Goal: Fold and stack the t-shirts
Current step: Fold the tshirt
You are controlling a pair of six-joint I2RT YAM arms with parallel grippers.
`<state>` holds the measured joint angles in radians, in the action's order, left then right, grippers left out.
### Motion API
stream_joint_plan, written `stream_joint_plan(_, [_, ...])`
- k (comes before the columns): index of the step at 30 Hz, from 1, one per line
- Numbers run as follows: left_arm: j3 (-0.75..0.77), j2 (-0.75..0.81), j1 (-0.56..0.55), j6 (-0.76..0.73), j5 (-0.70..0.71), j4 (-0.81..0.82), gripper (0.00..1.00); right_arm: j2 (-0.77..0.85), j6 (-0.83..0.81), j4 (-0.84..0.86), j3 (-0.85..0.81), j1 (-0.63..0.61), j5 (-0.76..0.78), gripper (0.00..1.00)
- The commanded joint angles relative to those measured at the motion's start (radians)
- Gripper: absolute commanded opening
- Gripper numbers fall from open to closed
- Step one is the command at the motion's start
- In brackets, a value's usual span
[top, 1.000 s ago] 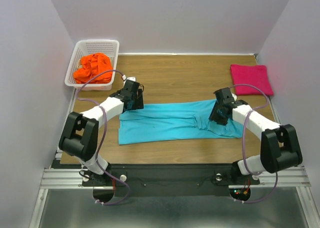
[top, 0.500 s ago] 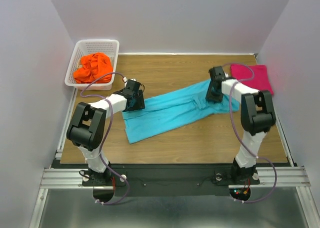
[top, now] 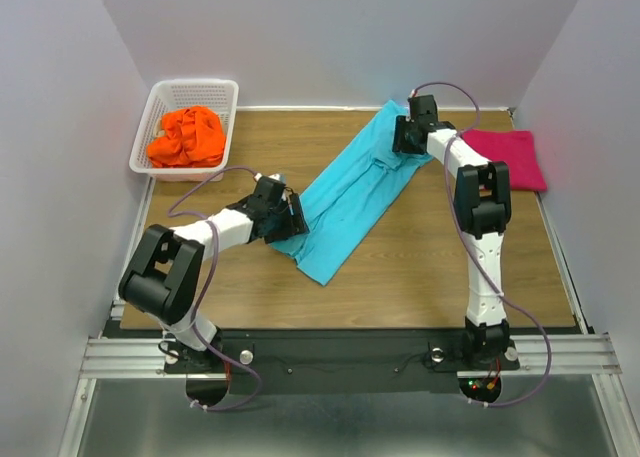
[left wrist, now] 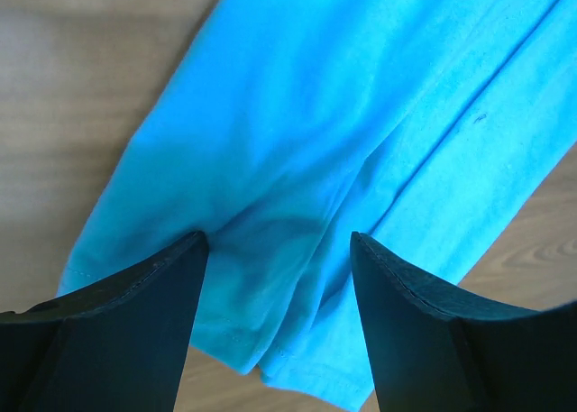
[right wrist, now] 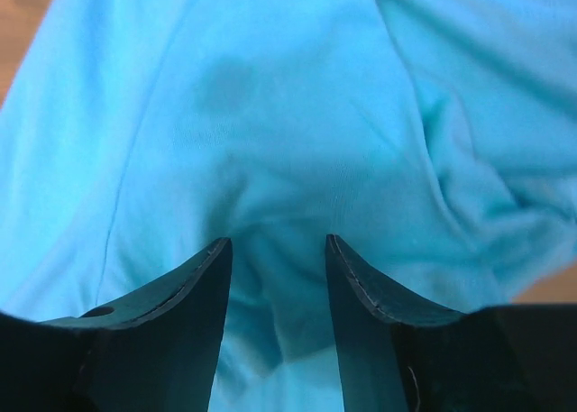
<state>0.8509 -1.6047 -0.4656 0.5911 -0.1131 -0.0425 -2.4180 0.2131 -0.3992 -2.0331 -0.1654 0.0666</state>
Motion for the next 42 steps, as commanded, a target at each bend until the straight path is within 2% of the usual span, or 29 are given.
stream_joint_plan(1, [-0.081,0.084,-0.008,0.042,-0.077,-0.042,0.76,0.248,-0.064,-0.004,0.126,-0.061,-0.056,0.52])
stream_joint_plan(2, [-0.090,0.098,-0.008,0.045,-0.077,-0.033,0.77,0.249,-0.075,-0.004,0.167,-0.062,-0.048,0.53])
stream_joint_plan(5, [-0.125,0.164,-0.018,0.049,-0.079,-0.019,0.76,0.410,-0.083,-0.004,0.322,-0.170,-0.031,0.53])
stream_joint_plan(9, [-0.121,0.267,-0.018,0.024,0.053,-0.085,0.77,0.574,-0.028,-0.004,0.528,-0.282,-0.048,0.52])
stream_joint_plan(12, [-0.115,0.328,-0.018,0.007,0.182,-0.131,0.77,0.664,0.026,0.003,0.672,-0.373,-0.112,0.49])
stream_joint_plan(16, [-0.110,0.358,-0.011,0.012,0.289,-0.161,0.77,0.715,0.066,0.028,0.804,-0.485,-0.166,0.37])
stream_joint_plan(21, [-0.107,0.298,-0.004,0.030,0.340,-0.195,0.77,0.772,0.055,0.048,0.882,-0.624,-0.163,0.38])
stream_joint_plan(26, [-0.118,0.241,-0.001,0.015,0.365,-0.166,0.81,0.830,0.003,0.074,0.971,-0.666,-0.174,0.49])
stream_joint_plan(34, [-0.108,0.169,0.004,-0.034,0.314,-0.146,0.81,0.836,-0.032,0.066,0.962,-0.717,-0.191,0.50])
stream_joint_plan(38, [-0.110,0.132,0.004,-0.056,0.328,-0.149,0.78,0.804,-0.044,0.063,0.932,-0.766,-0.162,0.50])
stream_joint_plan(42, [-0.112,0.109,0.002,-0.062,0.329,-0.149,0.68,0.775,-0.067,0.056,0.910,-0.821,-0.117,0.50])
